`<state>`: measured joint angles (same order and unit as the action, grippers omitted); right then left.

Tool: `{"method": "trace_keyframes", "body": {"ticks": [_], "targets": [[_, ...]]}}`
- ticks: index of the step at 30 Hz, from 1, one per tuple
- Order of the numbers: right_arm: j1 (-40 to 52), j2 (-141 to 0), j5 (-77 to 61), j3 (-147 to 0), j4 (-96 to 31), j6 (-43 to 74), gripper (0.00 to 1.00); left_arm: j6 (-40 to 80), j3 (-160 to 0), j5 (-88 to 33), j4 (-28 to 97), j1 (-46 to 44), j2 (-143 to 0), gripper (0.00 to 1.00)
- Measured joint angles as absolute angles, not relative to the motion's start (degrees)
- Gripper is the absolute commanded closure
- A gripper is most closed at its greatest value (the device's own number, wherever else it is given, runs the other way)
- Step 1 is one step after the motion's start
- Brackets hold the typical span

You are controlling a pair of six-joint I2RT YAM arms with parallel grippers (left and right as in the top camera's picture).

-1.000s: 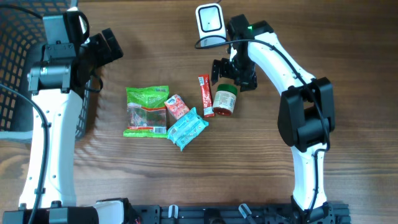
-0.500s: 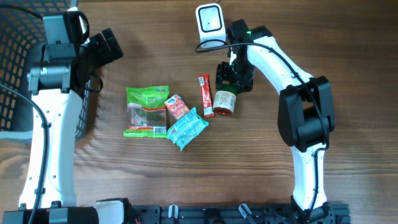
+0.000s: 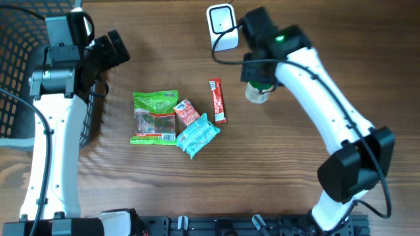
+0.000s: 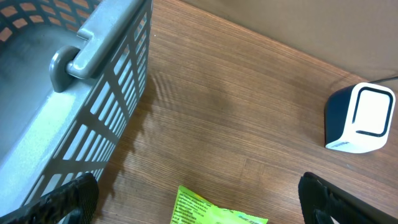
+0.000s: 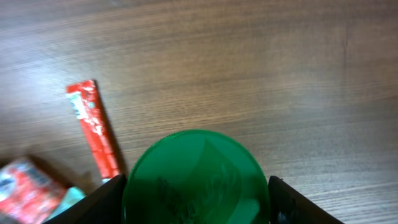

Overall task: Scan the item barcode
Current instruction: 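Lift the jar with the right gripper toward the white scanner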

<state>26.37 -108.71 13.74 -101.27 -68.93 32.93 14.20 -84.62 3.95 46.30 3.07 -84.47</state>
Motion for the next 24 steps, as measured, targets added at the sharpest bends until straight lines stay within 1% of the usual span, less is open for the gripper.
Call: {"method": "trace_keyframes", "body": {"ticks": [3, 5, 7, 8, 11, 12, 15, 17, 18, 21, 24], "targets": [[30.3, -108.6, 20.1, -91.9, -60.3, 37.4, 0.36, 14.2, -84.6, 3.9, 46.3, 3.1, -84.5, 0.00], [31.2, -108.5, 22.3, -85.4, -51.7, 38.5, 0.37, 14.2, -84.6, 3.9, 46.3, 3.1, -84.5, 0.00], [31.4, -108.7, 23.5, -80.7, -48.5, 39.2, 0.36, 14.2, -84.6, 4.0, 46.3, 3.1, -84.5, 0.00], [31.3, -108.6, 24.4, -80.0, -47.1, 39.3, 0.31, 14.2, -84.6, 3.9, 46.3, 3.1, -84.5, 0.00], [31.4, -108.6, 24.6, -79.9, -46.6, 39.0, 0.02, 14.2, -84.6, 3.9, 46.3, 3.1, -84.5, 0.00], [31.4, -108.6, 24.2, -79.9, -46.5, 38.3, 0.00, 14.2, -84.6, 3.9, 46.3, 3.1, -84.5, 0.00], [30.6, -108.5, 17.9, -80.2, -47.4, 33.0, 0.00, 14.2, -84.6, 3.9, 46.3, 3.1, -84.5, 0.00], [28.0, -108.2, 10.6, -83.6, -53.1, 29.3, 0.00, 14.2, -84.6, 4.0, 46.3, 3.1, -84.5, 0.00], [24.5, -107.2, 5.0, -88.4, -58.4, 27.0, 0.00, 14.2, -84.6, 3.9, 46.3, 3.1, -84.5, 0.00], [19.2, -104.1, -0.4, -95.3, -64.8, 25.4, 0.00, 14.2, -84.6, 3.9, 46.3, 3.1, -84.5, 0.00], [17.6, -102.9, -4.2, -95.6, -67.0, 21.8, 0.00, 14.2, -84.6, 3.9, 46.3, 3.1, -84.5, 0.00]]}}
